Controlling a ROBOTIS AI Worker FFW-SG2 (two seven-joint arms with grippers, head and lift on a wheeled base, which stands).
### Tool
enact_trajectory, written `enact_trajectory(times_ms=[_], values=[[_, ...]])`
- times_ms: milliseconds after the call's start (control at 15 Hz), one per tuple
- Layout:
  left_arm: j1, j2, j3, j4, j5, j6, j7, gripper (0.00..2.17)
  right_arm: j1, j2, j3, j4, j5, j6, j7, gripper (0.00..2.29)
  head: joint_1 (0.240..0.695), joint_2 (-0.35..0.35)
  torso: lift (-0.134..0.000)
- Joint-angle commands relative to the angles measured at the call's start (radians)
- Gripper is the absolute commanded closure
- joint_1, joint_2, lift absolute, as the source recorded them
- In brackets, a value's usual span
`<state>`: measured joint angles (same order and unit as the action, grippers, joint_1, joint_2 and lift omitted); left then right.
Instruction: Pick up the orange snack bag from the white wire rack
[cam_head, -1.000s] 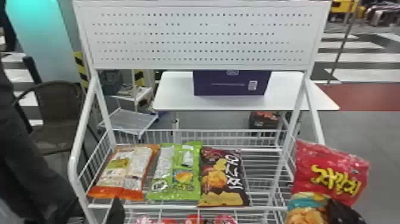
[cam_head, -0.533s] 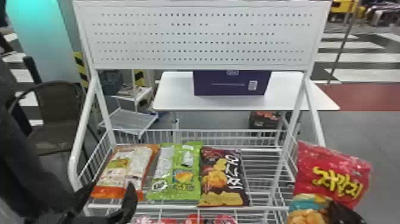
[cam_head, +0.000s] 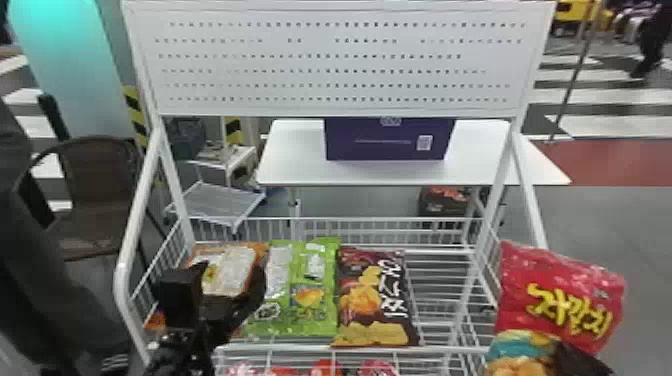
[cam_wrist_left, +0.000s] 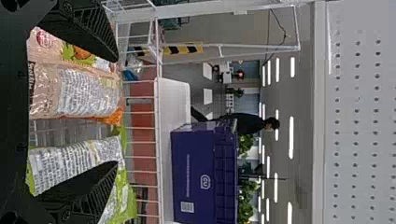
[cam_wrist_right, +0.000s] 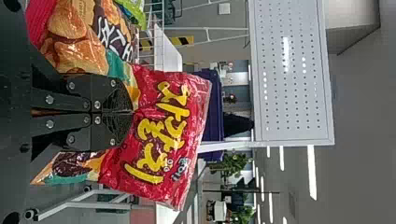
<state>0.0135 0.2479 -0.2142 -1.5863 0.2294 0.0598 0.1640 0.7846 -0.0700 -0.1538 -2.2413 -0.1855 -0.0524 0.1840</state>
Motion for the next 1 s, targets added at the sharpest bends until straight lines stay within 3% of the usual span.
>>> enact_trajectory(times_ms=[0,467,600,733,800,933], values=[[-0.061,-0.002,-0.002,0.106,0.001,0.001,-0.003,0.11,0.004,-0.002,-0.001,-0.004,0.000,0.000,0.000,2.22,0.499,0.000,0.000],[-0.084,0.007,0.045,0.195,0.013,0.025,-0.035,0.28,-0.004,0.001,0.011,-0.008,0.003,0.000,0.009,2.22,0.499,0.000,0.000],[-0.089,0.008,0.062,0.207,0.010,0.059,-0.035,0.69,-0.005,0.001,0.010,-0.006,0.004,0.003,0.009,2.22,0.499,0.000,0.000],[-0.083,0.007,0.061,0.203,0.010,0.062,-0.023,1.51,-0.007,0.001,0.010,-0.006,0.003,0.003,0.009,2.22,0.499,0.000,0.000],[-0.078,0.007,0.059,0.200,0.011,0.062,-0.023,1.74,-0.007,0.001,0.010,-0.006,0.004,0.003,0.009,2.22,0.499,0.000,0.000],[-0.050,0.007,0.062,0.157,0.011,0.059,-0.026,1.74,-0.010,0.001,0.010,-0.003,0.003,0.003,0.009,2.22,0.499,0.000,0.000]])
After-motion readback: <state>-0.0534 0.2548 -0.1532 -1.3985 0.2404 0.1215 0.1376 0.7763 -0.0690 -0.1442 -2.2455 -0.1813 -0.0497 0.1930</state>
